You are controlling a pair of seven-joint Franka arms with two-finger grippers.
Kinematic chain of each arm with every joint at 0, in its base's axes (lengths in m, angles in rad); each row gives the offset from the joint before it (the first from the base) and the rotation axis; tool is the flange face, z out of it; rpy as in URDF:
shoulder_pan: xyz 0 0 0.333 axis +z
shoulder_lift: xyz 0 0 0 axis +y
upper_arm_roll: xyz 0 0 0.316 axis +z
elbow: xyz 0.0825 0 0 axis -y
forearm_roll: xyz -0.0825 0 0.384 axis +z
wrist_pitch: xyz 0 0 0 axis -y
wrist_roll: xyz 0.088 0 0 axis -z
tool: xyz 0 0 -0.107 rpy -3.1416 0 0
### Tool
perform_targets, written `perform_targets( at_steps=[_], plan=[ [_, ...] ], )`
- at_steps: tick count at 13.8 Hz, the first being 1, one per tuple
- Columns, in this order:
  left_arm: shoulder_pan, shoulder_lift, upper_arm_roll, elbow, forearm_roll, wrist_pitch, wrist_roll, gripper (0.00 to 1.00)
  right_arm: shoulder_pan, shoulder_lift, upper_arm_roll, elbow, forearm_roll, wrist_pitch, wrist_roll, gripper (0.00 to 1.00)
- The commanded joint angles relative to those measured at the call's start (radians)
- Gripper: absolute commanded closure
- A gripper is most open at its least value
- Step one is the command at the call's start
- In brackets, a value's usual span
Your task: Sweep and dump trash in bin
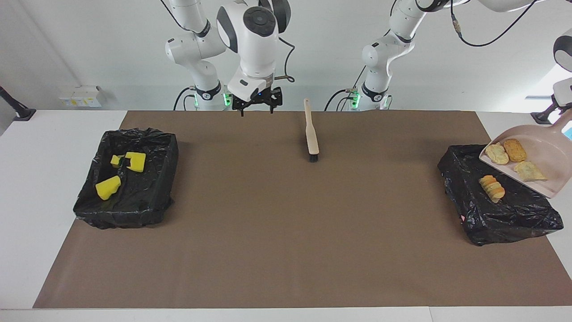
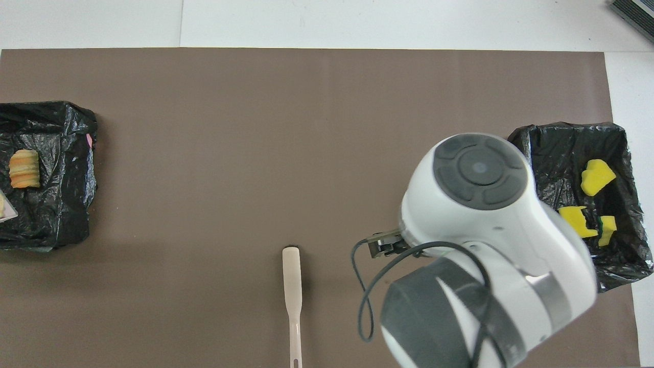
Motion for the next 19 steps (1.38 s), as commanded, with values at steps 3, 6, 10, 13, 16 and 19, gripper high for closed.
perform_targets(
  at_steps=[3,6,10,13,16,19],
  plan=[
    [-0.105,0.013,0.011,0.019,0.205,0.004,0.007,1.00,-0.173,-0.039,-0.016,0.006,-0.043,-0.020,-0.289,0.00],
    [-0.130,0.018,0.010,0.023,0.274,0.002,0.010,1.00,-0.268,-0.048,-0.018,0.006,-0.057,-0.018,-0.381,0.00],
    [-0.187,-0.001,0.007,0.060,0.284,0.005,0.080,1.00,-0.394,-0.041,-0.016,0.048,-0.085,-0.012,-0.478,0.00],
    [-0.234,-0.021,0.002,0.100,0.313,0.004,0.123,1.00,-0.457,-0.041,-0.018,0.056,-0.091,-0.005,-0.463,0.00],
    [-0.302,-0.051,-0.012,0.108,0.220,-0.037,0.058,1.00,-0.503,-0.036,-0.022,0.084,-0.074,-0.001,-0.421,0.00],
    [-0.351,-0.062,-0.016,0.106,-0.014,-0.125,-0.239,1.00,-0.532,-0.039,-0.022,0.096,-0.041,0.005,-0.322,0.00]
  ],
)
